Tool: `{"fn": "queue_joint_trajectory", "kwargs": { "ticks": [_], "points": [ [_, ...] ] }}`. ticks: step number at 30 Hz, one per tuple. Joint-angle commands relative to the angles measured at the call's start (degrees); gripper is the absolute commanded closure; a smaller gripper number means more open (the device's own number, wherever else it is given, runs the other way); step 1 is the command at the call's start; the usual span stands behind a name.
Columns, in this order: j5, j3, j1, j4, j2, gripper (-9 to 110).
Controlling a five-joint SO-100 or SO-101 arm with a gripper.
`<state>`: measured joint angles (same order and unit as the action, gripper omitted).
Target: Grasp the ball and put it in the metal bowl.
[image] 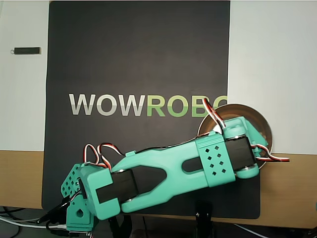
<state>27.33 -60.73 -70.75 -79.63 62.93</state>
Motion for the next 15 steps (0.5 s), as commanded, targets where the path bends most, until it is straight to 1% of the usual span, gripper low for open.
{"fn": "queue_joint_trajectory", "kwargs": {
  "ticks": [1,5,7,9,10,15],
  "points": [
    [0.2,2.2,0.2,0.2,0.6,49],
    [0.2,2.2,0.2,0.2,0.8,79],
    [0.2,2.2,0.2,0.1,0.8,90],
    [0.2,2.2,0.2,-0.2,0.8,98],
    [0.2,2.2,0.2,-0.3,0.9,102],
    [0.1,2.2,0.4,-0.5,1.2,102]
  ]
}}
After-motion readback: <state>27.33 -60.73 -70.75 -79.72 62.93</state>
